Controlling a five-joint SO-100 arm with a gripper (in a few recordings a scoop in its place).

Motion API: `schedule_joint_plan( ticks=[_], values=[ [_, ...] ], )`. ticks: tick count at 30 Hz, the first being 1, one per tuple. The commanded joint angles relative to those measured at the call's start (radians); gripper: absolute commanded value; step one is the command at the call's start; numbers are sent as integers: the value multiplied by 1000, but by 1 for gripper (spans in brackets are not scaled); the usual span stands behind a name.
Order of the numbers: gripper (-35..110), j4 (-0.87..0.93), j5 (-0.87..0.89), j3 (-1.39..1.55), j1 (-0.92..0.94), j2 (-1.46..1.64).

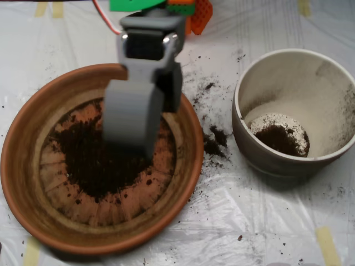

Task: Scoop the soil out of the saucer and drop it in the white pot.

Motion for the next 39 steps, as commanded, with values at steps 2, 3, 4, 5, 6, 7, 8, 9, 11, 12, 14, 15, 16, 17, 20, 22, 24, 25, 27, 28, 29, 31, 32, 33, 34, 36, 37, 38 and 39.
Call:
schedule_joint_plan(
  ticks=[2, 3, 4, 5, 6, 7, 8, 9, 11, 12, 14, 15, 16, 17, 20, 22, 24, 25, 27, 28, 29, 31, 32, 33, 34, 36, 37, 38, 39],
  values=[
    [39, -135, -17, 195, 172, 120],
    [39, -161, -23, 239, 201, 117],
    [40, -189, -37, 284, 232, 110],
    [40, -213, -44, 319, 258, 98],
    [40, -239, -57, 351, 281, 81],
    [40, -262, -69, 374, 301, 60],
    [40, -270, -83, 377, 314, 31],
    [40, -268, -95, 367, 325, 0],
    [40, -253, -110, 339, 342, -60],
    [40, -250, -115, 333, 350, -83],
    [40, -241, -132, 331, 357, -130],
    [41, -229, -143, 330, 357, -152],
    [41, -218, -155, 327, 356, -176],
    [41, -209, -166, 322, 356, -198],
    [42, -187, -187, 307, 354, -249],
    [43, -178, -199, 298, 348, -276],
    [44, -176, -209, 287, 342, -308],
    [45, -175, -212, 273, 339, -328],
    [46, -170, -210, 241, 341, -359],
    [46, -183, -210, 232, 341, -367],
    [46, -202, -210, 230, 344, -371],
    [46, -236, -209, 224, 347, -387],
    [46, -247, -213, 219, 344, -399],
    [46, -249, -218, 209, 337, -417],
    [45, -249, -222, 195, 331, -436],
    [44, -227, -236, 156, 319, -480],
    [43, -210, -242, 137, 313, -497],
    [43, -195, -249, 121, 308, -512],
    [43, -176, -256, 106, 302, -528]
  ],
)
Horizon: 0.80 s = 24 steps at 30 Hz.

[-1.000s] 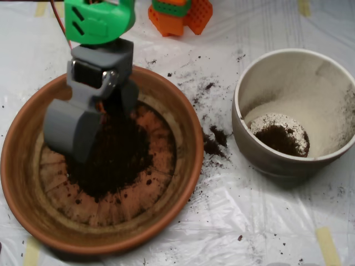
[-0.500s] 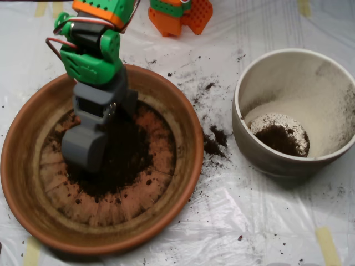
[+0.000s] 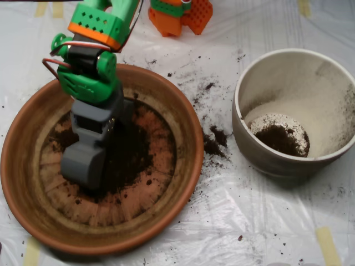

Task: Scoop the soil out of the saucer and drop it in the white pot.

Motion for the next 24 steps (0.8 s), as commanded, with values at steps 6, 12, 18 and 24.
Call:
schedule_joint_plan(
  ticks=[6, 12, 18, 24],
  values=[
    [41, 106, -52, -137, -44, -64],
    [12, 124, -67, -158, -49, -80],
    [5, 26, -72, -137, -28, -49],
    [2, -106, -60, -141, -8, -37]
  ],
)
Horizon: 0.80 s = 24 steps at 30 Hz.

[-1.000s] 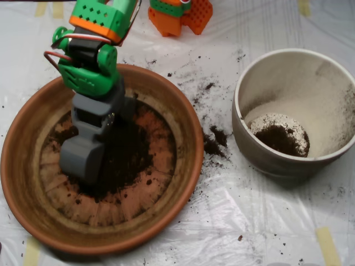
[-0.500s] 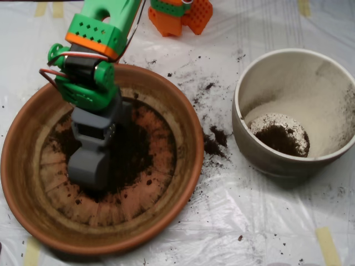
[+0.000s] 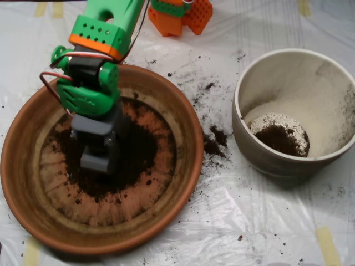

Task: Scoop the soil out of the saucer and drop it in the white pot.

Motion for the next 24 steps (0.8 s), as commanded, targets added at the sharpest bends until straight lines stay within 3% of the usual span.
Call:
schedule_joint_plan(
  ticks=[1, 12, 24],
  values=[
    [2, -87, -3, 3, 26, 54],
    [-1, -324, -14, 356, -17, 446],
    [-1, -282, -35, 523, -107, 851]
  ],
)
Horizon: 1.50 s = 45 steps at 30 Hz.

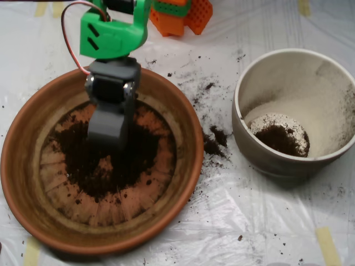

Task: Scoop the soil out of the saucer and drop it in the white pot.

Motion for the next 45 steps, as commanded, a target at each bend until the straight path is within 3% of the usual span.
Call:
schedule_joint_plan(
  ticks=[1, 16, 42, 43, 45],
  values=[
    [-1, 29, -17, -11, -18, 189],
    [-1, 371, 8, -305, -244, 319],
    [0, 721, 60, -887, -813, -127],
    [1, 735, 52, -897, -824, -141],
    [19, 739, 40, -893, -839, -150]
  ],
)
